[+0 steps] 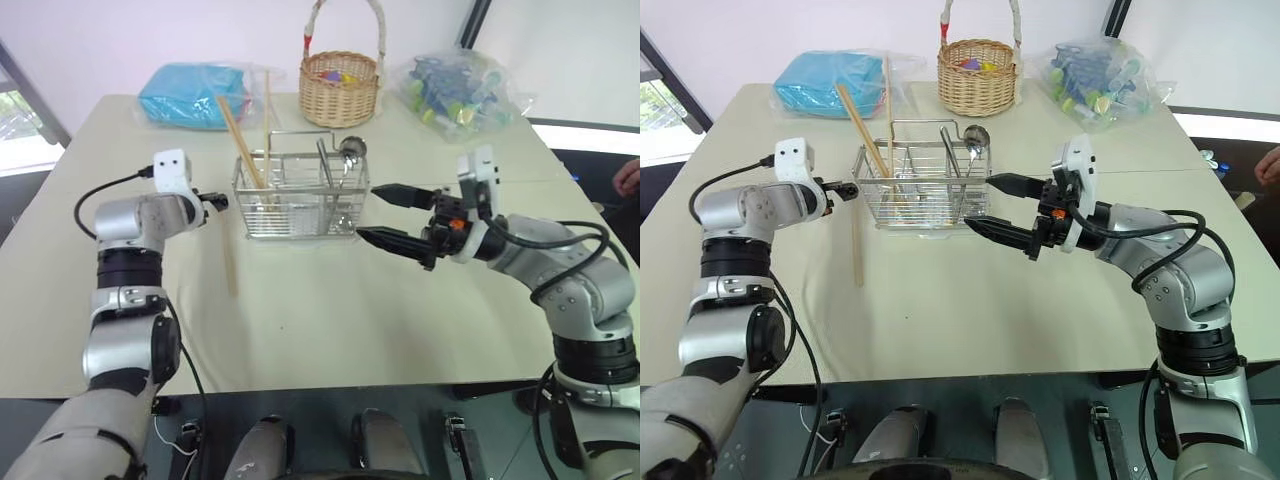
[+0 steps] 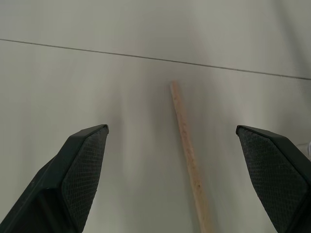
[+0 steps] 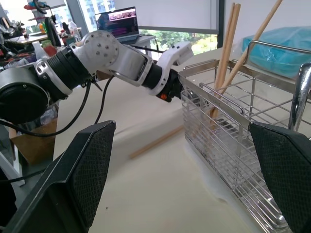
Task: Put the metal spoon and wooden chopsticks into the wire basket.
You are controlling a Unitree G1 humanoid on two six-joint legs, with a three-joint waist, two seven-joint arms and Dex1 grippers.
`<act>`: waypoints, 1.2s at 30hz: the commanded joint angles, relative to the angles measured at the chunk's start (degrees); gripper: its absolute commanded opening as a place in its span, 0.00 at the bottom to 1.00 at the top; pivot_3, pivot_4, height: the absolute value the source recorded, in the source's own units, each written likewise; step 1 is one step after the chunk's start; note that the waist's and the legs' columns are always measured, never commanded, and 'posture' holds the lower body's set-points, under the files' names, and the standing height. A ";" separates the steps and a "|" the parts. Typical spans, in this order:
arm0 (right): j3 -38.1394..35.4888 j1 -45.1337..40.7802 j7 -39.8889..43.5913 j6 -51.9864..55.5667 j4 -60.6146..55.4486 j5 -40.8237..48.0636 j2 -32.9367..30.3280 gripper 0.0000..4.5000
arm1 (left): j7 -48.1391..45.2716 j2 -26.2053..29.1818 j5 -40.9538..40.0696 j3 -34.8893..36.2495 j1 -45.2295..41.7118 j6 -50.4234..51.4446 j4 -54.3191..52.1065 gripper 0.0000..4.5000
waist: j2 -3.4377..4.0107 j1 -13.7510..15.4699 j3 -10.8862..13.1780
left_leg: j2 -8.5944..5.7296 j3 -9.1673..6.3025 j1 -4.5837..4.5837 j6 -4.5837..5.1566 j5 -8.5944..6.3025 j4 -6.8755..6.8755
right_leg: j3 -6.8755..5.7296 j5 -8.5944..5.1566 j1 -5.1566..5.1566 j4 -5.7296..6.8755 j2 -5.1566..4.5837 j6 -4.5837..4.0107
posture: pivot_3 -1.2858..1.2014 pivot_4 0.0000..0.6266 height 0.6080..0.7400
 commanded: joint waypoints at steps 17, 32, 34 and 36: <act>-1.67 1.29 -1.88 -0.28 -3.33 1.49 0.46 1.00 | -4.09 -0.49 4.71 0.63 -5.16 -4.19 14.09 0.02 | 0.03 0.34 -0.04 | -0.10 -0.09 0.04 0.00 0.00 0.10 | 0.00 0.00 0.11 0.07 -0.05 0.00 | 0.52 0.24 1.00; -2.00 1.03 -0.17 -0.99 -1.72 0.92 -0.18 1.00 | -0.17 5.46 5.59 4.02 -2.96 -7.06 13.86 0.01 | 0.02 -0.12 -0.04 | -0.01 -0.02 0.03 -0.01 0.00 -0.01 | 0.02 0.00 -0.18 0.12 0.00 0.00 | 0.52 0.24 1.00; -1.81 0.39 0.03 -0.95 -1.38 0.83 -0.17 1.00 | -0.11 5.84 5.47 4.19 -2.77 -6.80 13.05 0.01 | 0.02 -0.01 -0.04 | -0.03 -0.02 0.02 -0.01 0.00 0.00 | 0.02 0.00 -0.18 0.12 -0.01 0.00 | 0.52 0.24 1.00; -1.77 -0.67 -0.05 -0.66 -1.13 1.08 0.02 1.00 | -0.08 6.21 5.56 4.35 -2.61 -6.49 12.26 0.01 | 0.02 0.02 -0.04 | -0.04 -0.03 0.00 -0.01 0.00 0.00 | 0.02 0.00 -0.19 0.12 -0.01 0.01 | 0.52 0.24 1.00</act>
